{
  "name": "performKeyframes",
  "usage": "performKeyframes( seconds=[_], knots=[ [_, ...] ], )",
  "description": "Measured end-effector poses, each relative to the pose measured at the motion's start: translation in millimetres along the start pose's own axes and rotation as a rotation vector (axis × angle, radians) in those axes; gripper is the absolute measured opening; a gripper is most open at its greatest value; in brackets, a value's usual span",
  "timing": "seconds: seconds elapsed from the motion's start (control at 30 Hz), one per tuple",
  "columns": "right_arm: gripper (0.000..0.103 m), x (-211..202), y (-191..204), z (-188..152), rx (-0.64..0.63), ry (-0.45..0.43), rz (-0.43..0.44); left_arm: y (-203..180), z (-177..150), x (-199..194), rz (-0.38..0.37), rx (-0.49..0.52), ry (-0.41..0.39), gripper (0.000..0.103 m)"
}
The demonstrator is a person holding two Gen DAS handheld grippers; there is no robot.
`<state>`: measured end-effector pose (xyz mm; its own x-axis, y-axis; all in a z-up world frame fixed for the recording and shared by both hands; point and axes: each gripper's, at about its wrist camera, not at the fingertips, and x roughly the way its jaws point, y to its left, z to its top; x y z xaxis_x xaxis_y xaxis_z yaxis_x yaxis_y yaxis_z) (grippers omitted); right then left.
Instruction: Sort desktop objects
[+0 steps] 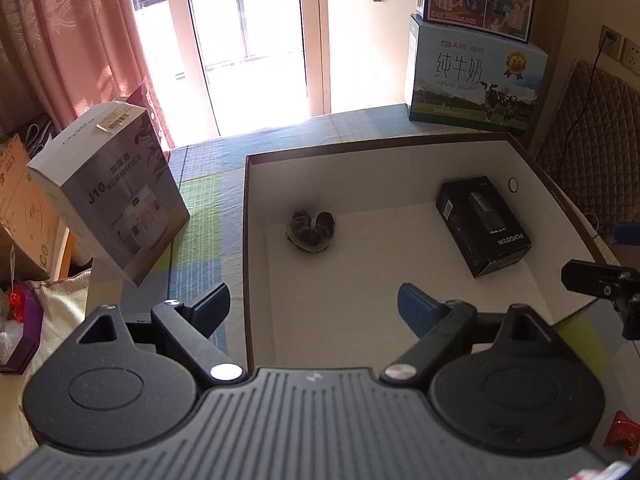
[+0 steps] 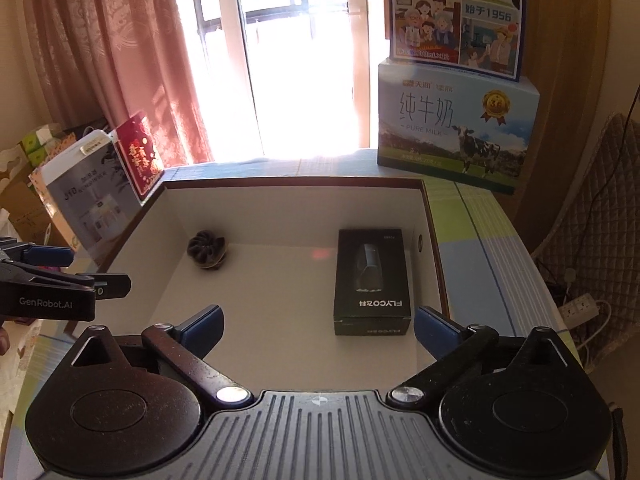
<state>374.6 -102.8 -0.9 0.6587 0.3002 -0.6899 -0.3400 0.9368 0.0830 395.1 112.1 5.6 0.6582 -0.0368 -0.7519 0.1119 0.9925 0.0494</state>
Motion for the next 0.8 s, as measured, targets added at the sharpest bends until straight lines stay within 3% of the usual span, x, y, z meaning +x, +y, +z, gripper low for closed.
performKeyframes(
  seconds=[0.8],
  knots=[
    [0.101,-129,-8,-81,-0.062,-0.053,0.135,-63,-95,-108,0.045,-0.053,0.035,0.091]
  ],
)
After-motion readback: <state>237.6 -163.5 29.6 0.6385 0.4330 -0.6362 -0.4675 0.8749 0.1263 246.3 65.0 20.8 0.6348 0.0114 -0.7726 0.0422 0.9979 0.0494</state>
